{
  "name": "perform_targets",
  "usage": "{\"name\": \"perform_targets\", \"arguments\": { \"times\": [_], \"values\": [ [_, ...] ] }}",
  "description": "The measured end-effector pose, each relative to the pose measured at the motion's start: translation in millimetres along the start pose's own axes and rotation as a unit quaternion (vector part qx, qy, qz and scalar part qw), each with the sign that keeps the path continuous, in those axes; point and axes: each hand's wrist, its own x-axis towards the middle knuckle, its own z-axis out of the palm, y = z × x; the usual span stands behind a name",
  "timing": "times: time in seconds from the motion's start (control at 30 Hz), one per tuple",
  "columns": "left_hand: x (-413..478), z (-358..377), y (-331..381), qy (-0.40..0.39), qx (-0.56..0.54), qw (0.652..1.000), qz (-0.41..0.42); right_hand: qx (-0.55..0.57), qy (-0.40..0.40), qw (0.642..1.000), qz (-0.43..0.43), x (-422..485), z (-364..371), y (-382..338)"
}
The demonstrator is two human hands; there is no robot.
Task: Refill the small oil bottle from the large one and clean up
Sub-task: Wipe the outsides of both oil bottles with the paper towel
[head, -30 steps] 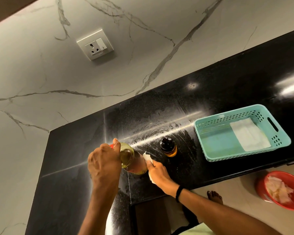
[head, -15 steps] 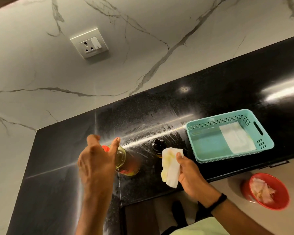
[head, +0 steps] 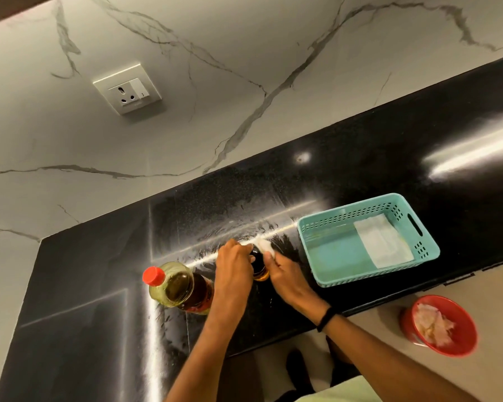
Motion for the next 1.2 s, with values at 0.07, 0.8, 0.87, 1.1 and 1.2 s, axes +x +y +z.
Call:
{"name": "perform_targets", "arguments": {
  "times": [0.07, 0.8, 0.87, 1.1, 1.2],
  "values": [
    [1.9, -1.0, 1.3, 0.003, -0.005, 1.000, 0.002, 0.021, -0.027, 0.998, -0.043, 4.9, 11.3, 1.2],
    [14.3, 6.8, -4.3, 0.000, -0.027, 0.999, -0.017, 0.420, -0.064, 0.884, 0.195, -13.6, 25.0, 4.5],
    [15.8, 9.0, -6.8, -0.006, -0.012, 1.000, -0.020, 0.476, -0.047, 0.845, 0.240, -5.9, 26.9, -7.9],
    [26.0, 6.5, -8.4, -0.049, -0.023, 0.998, -0.035, 0.602, 0.006, 0.692, 0.399, 47.8, 18.2, -43.5],
    [26.1, 5.7, -6.2, -0.063, -0.038, 0.995, -0.073, 0.602, 0.013, 0.685, 0.411, 51.9, 20.1, -46.9]
  ]
}}
